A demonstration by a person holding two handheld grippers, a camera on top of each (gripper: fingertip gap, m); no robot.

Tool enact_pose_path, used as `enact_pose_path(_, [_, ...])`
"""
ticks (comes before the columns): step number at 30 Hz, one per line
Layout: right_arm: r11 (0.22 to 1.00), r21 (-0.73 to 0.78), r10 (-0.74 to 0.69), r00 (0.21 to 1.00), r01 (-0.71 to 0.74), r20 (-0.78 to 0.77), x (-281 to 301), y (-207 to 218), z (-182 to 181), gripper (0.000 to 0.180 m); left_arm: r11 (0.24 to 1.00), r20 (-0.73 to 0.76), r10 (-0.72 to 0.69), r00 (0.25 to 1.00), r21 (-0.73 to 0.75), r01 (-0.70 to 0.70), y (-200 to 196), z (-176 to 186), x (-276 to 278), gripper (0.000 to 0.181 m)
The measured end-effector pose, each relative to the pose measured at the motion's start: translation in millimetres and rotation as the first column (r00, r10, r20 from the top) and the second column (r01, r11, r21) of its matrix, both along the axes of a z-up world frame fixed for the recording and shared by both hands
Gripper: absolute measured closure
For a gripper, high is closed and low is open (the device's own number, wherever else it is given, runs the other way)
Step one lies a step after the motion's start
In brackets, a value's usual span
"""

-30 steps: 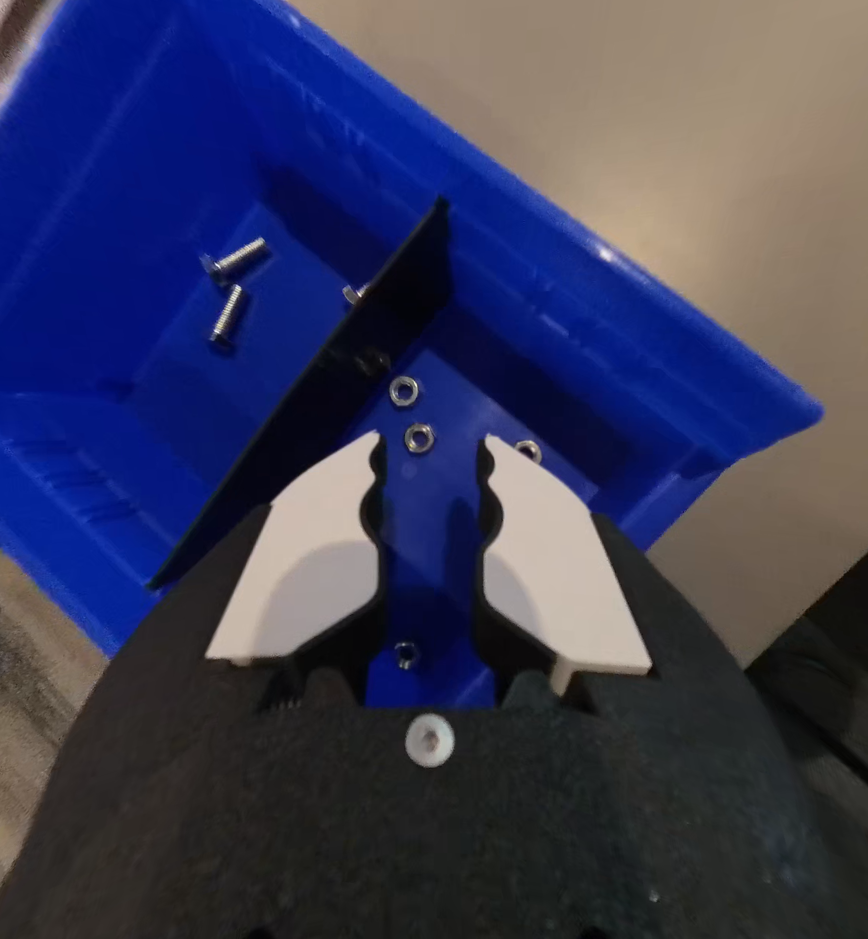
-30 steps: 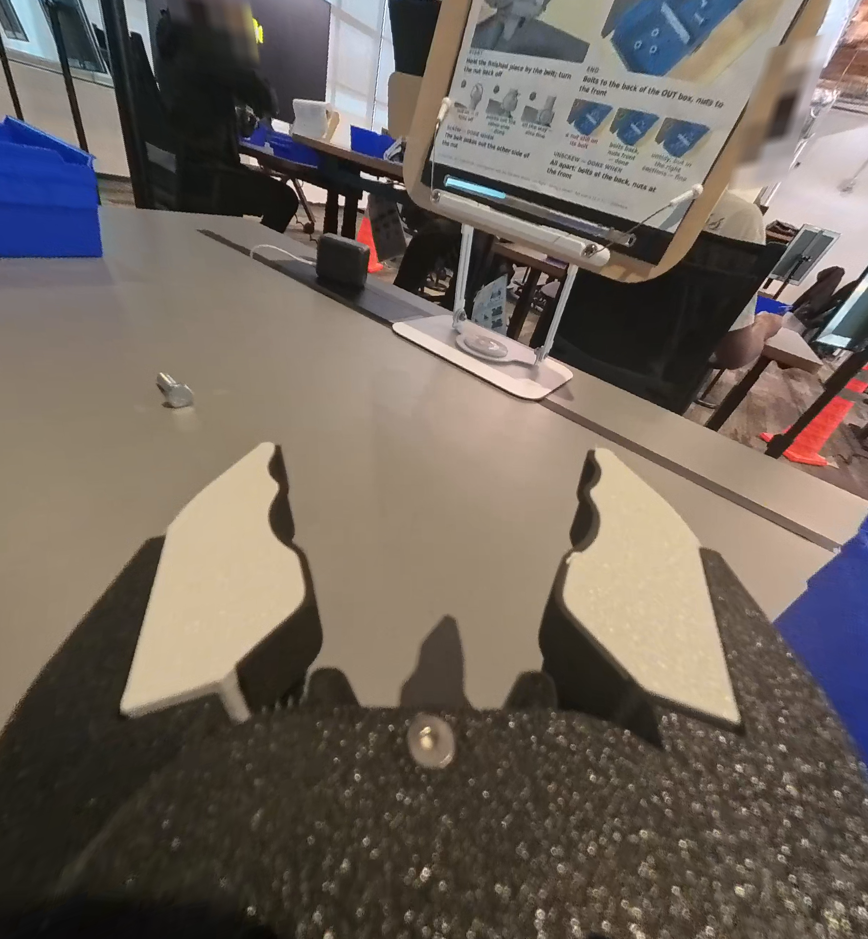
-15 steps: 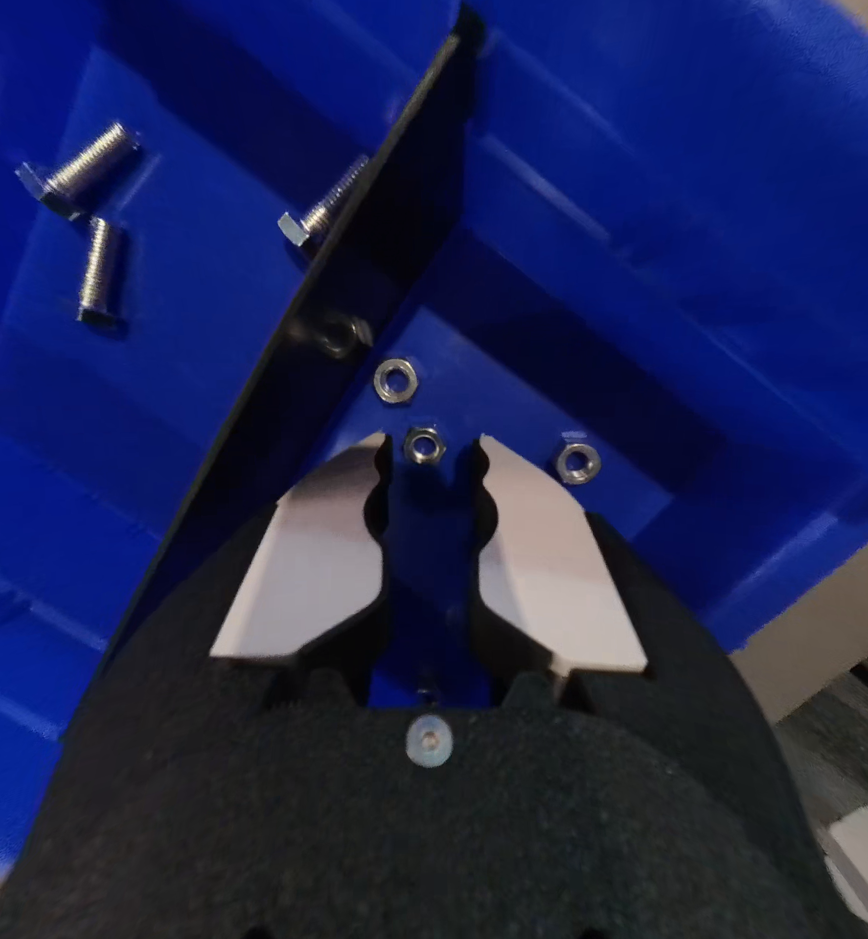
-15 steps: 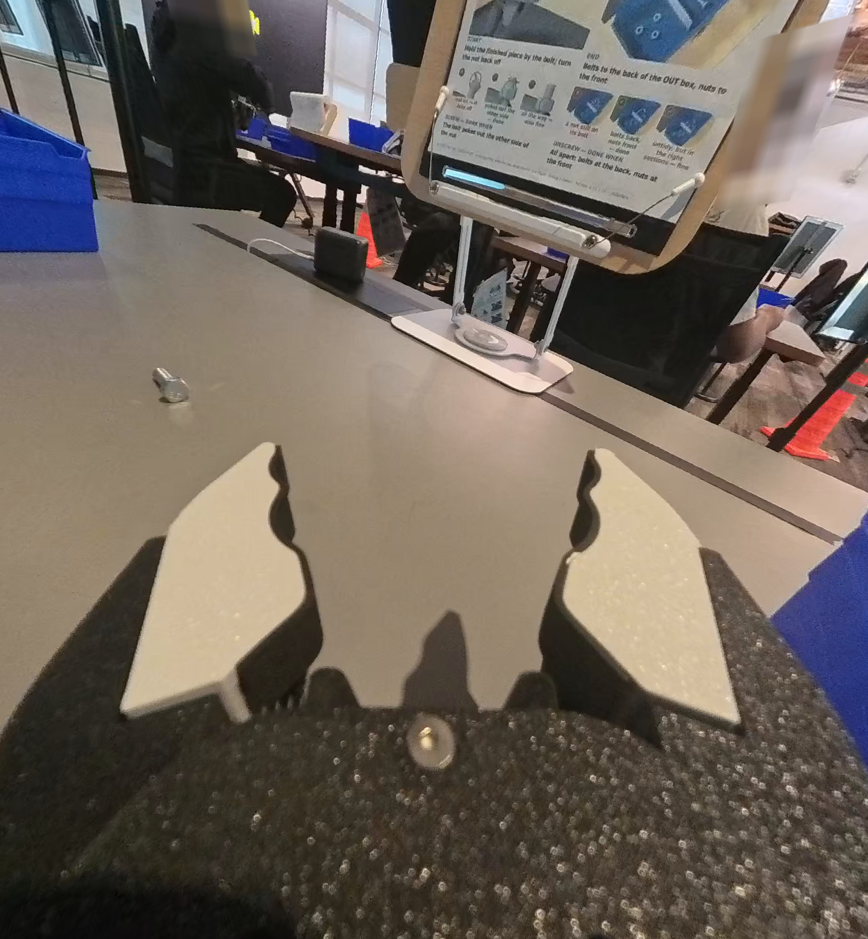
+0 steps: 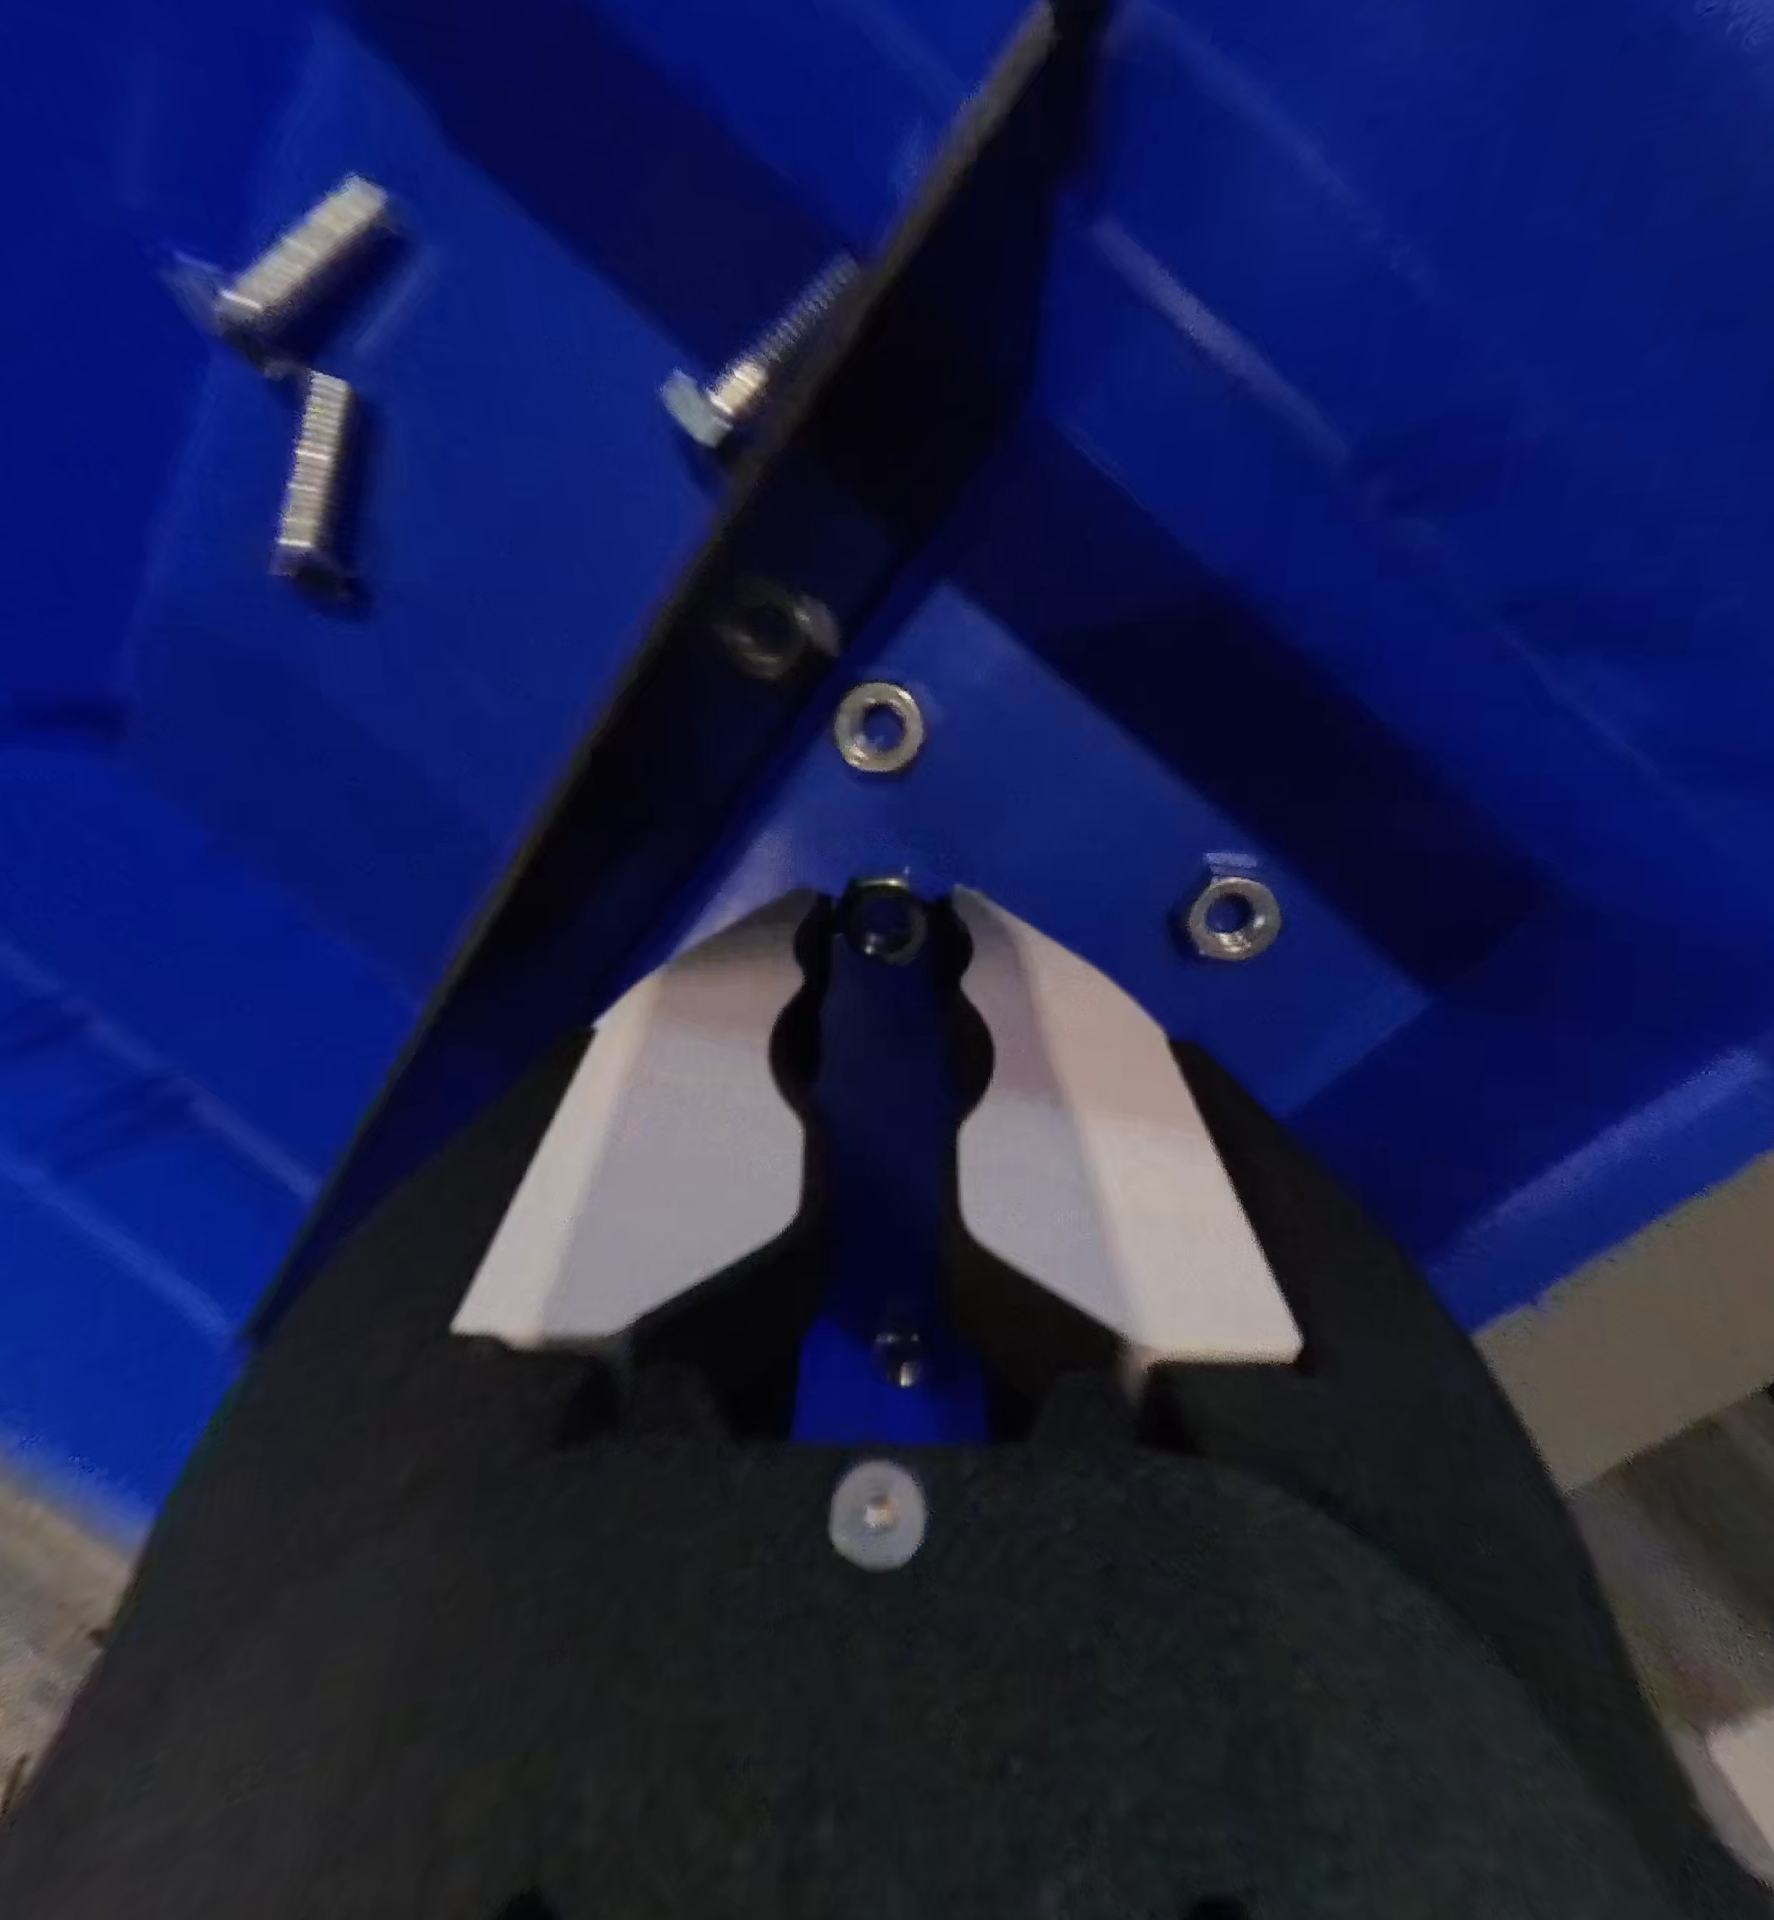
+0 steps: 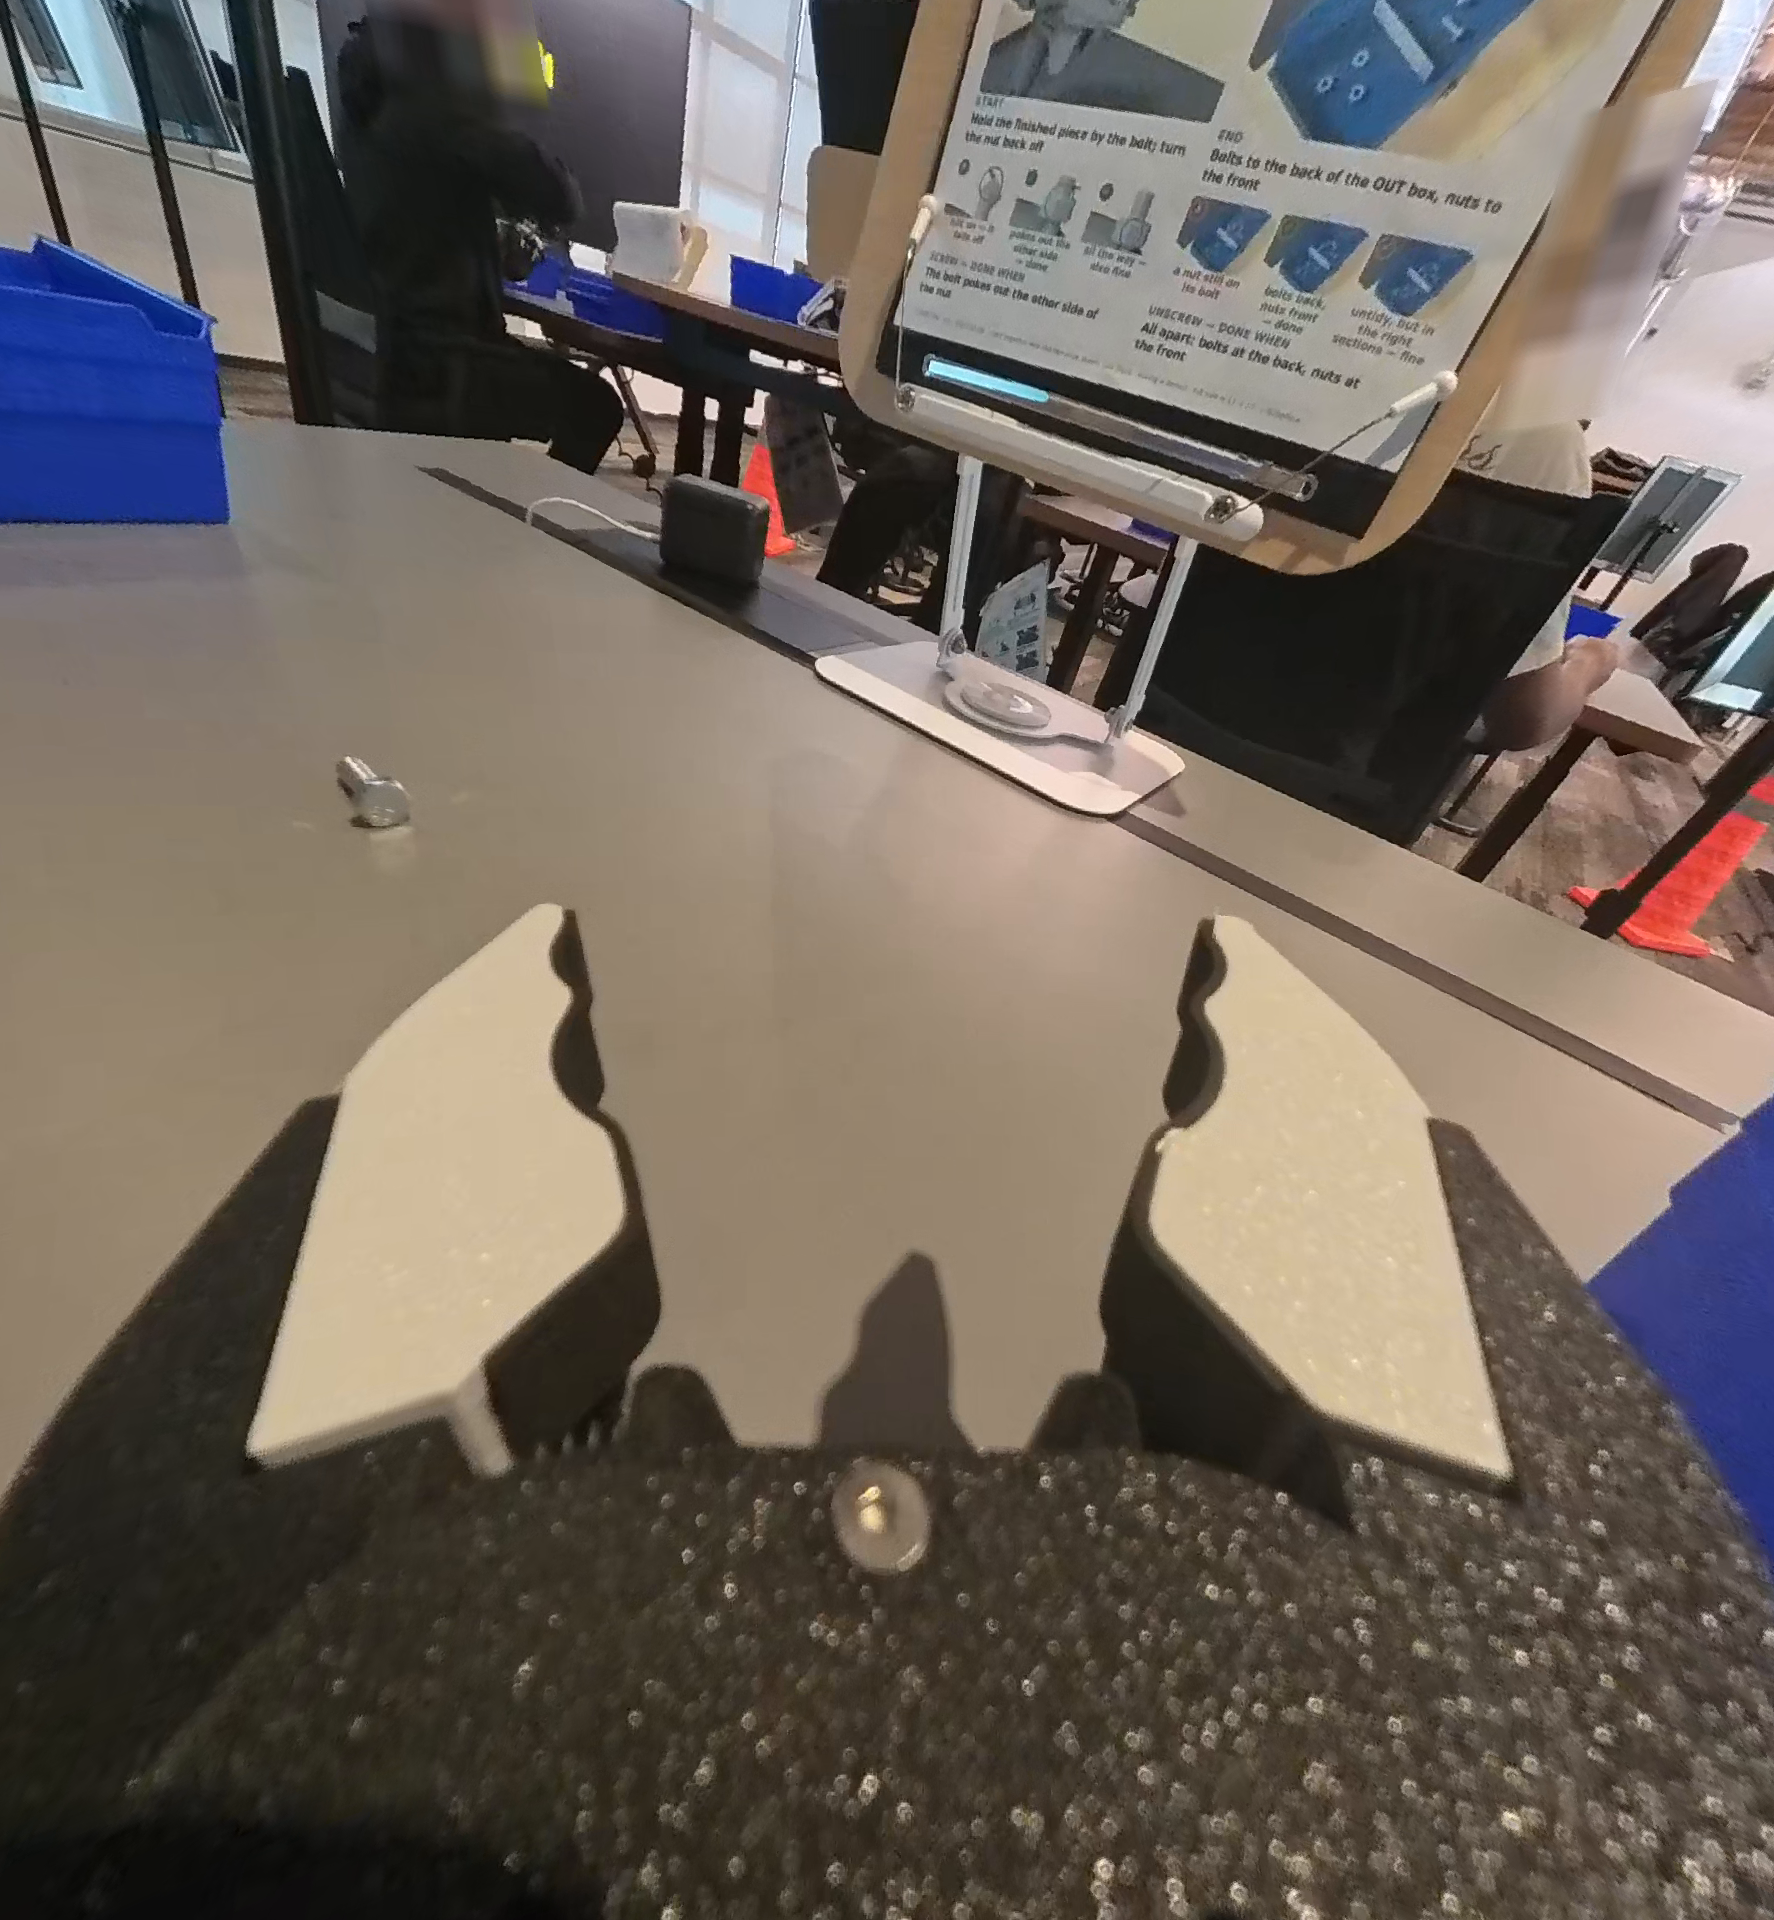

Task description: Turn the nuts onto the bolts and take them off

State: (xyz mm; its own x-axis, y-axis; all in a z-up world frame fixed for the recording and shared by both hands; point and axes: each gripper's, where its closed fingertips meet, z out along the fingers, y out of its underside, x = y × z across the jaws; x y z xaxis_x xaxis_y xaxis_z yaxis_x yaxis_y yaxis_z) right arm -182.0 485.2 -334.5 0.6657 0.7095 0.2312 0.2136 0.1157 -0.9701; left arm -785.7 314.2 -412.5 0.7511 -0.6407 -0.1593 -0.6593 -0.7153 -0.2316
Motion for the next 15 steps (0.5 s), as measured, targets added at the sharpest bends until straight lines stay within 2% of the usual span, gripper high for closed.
enact_pose_path(2, [1.0,-0.001,0.002,1.0,-0.002,-0.002,0,0,0,0.073,0.994,0.03,0.031,0.999,0.103,-0.034,7,32,-2,0.162])
enact_pose_path(5, [1.0,-0.007,0.014,1.0,-0.014,-0.009,-2,-1,1,0.073,0.956,0.102,0.041,0.994,0.284,-0.069,23,104,14,0.162])
enact_pose_path(7, [1.0,-0.007,0.024,1.0,-0.025,-0.015,-4,-1,3,0.073,0.928,0.152,-0.019,0.988,0.37,-0.04,38,151,54,0.162])
enact_pose_path(9, [1.0,-0.004,0.03,0.999,-0.03,-0.012,-6,-2,3,0.073,0.904,0.176,-0.127,0.976,0.424,0.041,55,182,116,0.162])
enact_pose_path(12, [0.999,0.004,0.033,0.999,-0.033,-0.009,-6,-4,3,0.073,0.867,0.167,-0.312,0.935,0.452,0.208,79,188,231,0.162])
enact_pose_path(15, [0.999,0.0,0.033,0.999,-0.033,-0.001,-5,-4,1,0.073,0.831,0.188,-0.484,0.855,0.406,0.381,96,151,345,0.162])
